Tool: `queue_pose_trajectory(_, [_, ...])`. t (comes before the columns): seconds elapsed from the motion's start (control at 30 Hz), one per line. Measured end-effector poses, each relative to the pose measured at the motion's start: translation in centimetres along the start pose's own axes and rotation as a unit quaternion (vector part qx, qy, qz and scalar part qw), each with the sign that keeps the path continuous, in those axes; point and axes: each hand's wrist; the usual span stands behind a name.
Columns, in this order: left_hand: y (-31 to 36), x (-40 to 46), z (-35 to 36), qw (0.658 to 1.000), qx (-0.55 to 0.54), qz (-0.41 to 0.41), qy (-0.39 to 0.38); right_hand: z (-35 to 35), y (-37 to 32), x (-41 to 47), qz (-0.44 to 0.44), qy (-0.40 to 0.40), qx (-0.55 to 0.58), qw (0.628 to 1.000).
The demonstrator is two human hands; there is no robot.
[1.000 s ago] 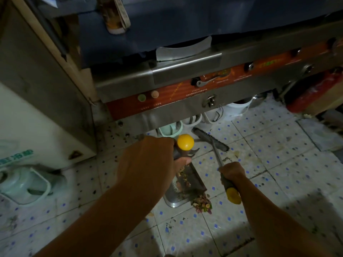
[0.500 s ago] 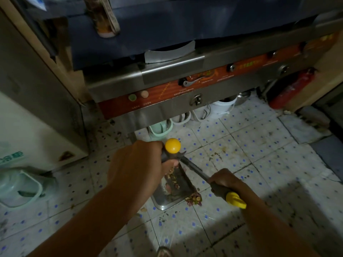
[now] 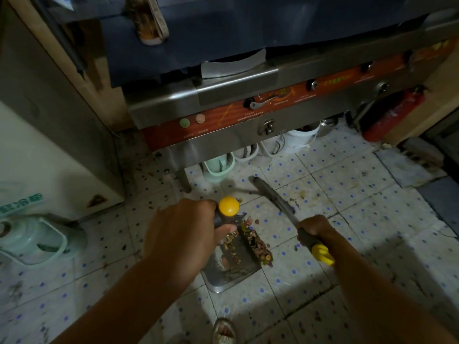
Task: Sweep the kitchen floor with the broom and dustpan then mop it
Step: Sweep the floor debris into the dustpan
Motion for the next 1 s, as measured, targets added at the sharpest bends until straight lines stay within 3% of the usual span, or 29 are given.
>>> queue_pose_trajectory(0.37, [-3.4,-2.0,1.4,1.0,-0.015,-0.004,-0.01,8.0,4.3,-4.0,0.03,-0.048,-0.146,0.988])
queue_pose_trajectory(0.67, [-8.0,-6.6,-0.5,0.999,0.008,-0.006,-0.033,14.7,6.4,-10.4,0.045,-0.047,-0.088,0.994])
queue_pose_trajectory(0.87, [-10.4,-8.6,-0.7,0.999,-0.001,0.021,-0.032,15.3,8.4,-13.5,0.063,0.004,0.012,0.998])
queue_pose_trajectory(1.0, [-11.0,-9.0,-0.6,0.999,0.015,0.034,-0.033,15.6,9.2,-15.2,0.081,0.058,-0.001,0.995])
Point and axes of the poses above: each hand's wrist, its own x-axis towards the middle knuckle, its own z-axis out of the palm, y = z × x, and after that the axes turned 7 degrees about -y, right-handed
